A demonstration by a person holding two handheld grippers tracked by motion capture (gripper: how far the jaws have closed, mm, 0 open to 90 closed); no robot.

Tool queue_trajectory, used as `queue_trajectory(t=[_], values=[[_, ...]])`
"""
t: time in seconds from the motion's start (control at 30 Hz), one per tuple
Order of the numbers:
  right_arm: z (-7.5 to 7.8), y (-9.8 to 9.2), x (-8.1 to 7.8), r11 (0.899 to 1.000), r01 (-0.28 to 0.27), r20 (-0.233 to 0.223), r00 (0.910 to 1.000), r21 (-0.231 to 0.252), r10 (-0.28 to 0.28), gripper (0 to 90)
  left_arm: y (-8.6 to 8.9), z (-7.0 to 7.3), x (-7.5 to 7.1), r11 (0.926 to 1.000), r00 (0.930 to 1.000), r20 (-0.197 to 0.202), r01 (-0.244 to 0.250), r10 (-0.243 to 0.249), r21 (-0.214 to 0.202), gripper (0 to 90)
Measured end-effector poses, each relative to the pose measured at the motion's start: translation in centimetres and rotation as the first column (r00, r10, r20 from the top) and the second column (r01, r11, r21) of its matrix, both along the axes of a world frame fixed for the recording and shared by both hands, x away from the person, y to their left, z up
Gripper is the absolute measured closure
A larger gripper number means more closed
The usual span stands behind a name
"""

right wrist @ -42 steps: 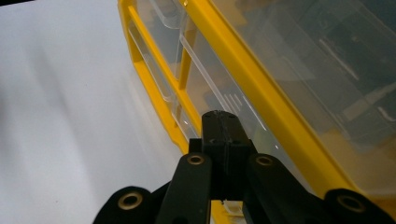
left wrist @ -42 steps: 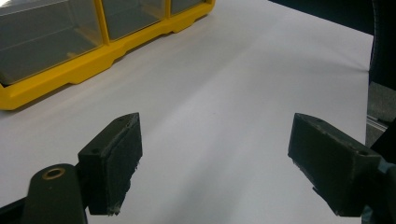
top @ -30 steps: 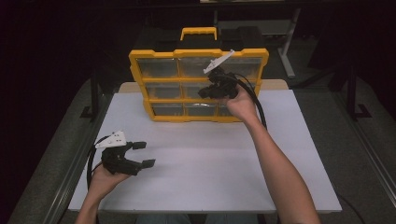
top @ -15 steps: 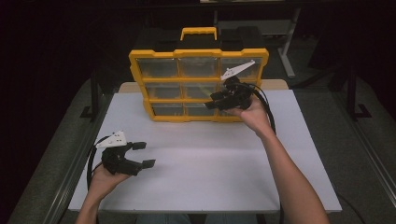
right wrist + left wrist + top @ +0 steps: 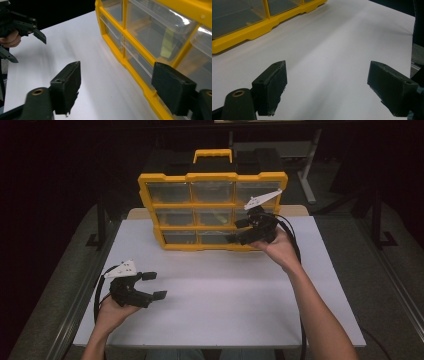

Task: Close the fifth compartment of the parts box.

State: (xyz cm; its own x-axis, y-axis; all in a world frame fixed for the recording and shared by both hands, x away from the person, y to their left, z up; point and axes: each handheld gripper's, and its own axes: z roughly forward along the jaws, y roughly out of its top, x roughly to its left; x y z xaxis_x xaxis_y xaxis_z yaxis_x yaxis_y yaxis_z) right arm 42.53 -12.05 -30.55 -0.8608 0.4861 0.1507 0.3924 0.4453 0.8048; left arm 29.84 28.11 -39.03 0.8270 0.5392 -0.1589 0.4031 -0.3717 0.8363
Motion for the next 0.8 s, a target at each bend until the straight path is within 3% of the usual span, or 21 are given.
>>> queue_trajectory(t=[0.33, 0.67, 0.8], values=[[-0.5, -1.6, -1.0, 0.999, 0.033, 0.009, 0.9994, 0.022, -0.033, 14.9, -0.2, -0.2, 0.1, 1.0, 1.0, -0.007, -0.001, 0.001, 0.0, 15.9], [-1.1, -3.5, -2.2, 0.997, 0.061, 0.02, 0.9979, 0.056, -0.062, 13.5, -0.3, -0.4, 0.1, 1.0, 1.0, -0.009, -0.003, 0.003, 0.002, 15.9], [-1.5, -4.2, -2.7, 0.996, 0.07, 0.03, 0.997, 0.049, -0.072, 13.6, -0.2, -0.4, 0.1, 1.0, 0.9999, -0.012, -0.002, 0.002, 0.003, 15.9]])
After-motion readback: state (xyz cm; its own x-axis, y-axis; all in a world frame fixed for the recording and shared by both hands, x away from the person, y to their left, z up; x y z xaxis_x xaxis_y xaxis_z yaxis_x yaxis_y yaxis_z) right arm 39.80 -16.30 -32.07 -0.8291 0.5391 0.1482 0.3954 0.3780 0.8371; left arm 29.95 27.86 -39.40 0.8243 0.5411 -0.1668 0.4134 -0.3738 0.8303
